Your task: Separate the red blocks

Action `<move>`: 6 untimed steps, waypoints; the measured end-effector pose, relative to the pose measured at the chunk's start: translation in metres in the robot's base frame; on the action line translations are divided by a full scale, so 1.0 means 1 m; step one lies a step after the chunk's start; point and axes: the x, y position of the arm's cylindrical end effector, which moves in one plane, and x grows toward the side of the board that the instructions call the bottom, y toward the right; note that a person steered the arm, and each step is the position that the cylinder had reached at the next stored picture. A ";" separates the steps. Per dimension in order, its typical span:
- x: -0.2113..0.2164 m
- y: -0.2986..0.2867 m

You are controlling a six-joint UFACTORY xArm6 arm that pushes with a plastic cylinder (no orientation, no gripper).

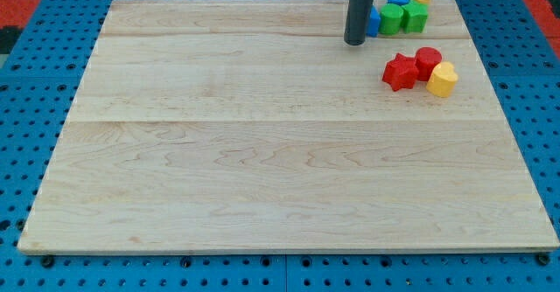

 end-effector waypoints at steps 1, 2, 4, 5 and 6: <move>-0.002 0.000; -0.003 0.000; 0.053 -0.062; 0.053 -0.060; 0.052 -0.024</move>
